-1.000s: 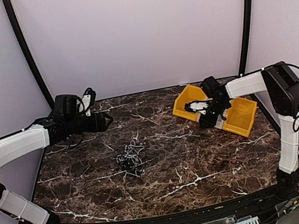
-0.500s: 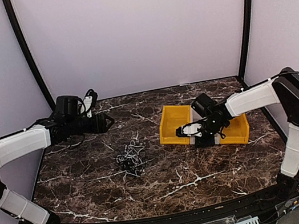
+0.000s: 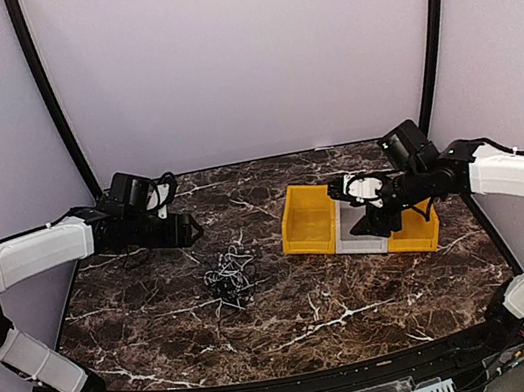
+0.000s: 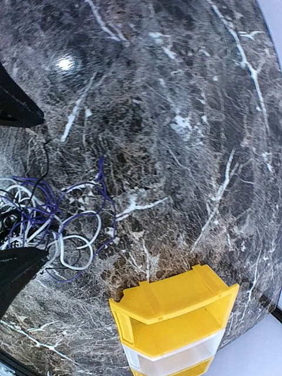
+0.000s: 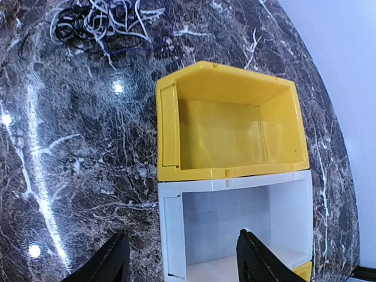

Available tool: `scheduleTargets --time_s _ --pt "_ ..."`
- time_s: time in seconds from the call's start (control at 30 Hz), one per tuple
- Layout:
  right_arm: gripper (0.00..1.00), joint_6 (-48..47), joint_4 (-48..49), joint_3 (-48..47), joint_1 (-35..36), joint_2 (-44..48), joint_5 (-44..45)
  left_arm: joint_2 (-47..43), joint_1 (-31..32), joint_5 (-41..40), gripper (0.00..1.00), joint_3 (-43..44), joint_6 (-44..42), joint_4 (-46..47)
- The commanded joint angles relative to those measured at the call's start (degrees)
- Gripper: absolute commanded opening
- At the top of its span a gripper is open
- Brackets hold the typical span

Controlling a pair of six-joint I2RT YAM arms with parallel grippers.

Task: Untangle the cables

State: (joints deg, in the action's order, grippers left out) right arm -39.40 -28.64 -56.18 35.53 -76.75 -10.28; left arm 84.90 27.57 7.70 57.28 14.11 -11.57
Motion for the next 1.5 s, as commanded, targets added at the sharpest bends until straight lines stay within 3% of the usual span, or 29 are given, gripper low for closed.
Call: scheduleTargets --time_s 0.0,0.23,0.57,0.83,1.07,1.47 --pt "0.65 4.81 1.07 3.66 -0.48 5.22 -6.49 -1.6 0.11 -1.38 0.74 -3.91 6.28 -3.61" --pt "0.65 9.14 9.82 10.48 -5.09 6.51 -15.11 2.84 0.11 -1.28 0.73 -5.7 15.28 -1.18" --pt "0.64 8.99 12.7 14.09 -5.73 8.98 -13.29 11.25 1.33 13.48 0.69 -9.76 21.53 17.92" --pt "0.64 8.21 13.43 14.66 -5.76 8.14 -12.21 15.99 10.65 17.5 0.6 -6.03 13.64 20.88" --pt "0.64 7.84 13.35 14.7 -5.74 6.97 -12.41 20.57 20.1 21.12 0.56 -1.77 5.38 16.76" --pt "0.56 9.79 12.25 8.71 -5.52 4.66 -15.91 1.15 21.22 4.77 0.74 -1.94 -5.84 3.74"
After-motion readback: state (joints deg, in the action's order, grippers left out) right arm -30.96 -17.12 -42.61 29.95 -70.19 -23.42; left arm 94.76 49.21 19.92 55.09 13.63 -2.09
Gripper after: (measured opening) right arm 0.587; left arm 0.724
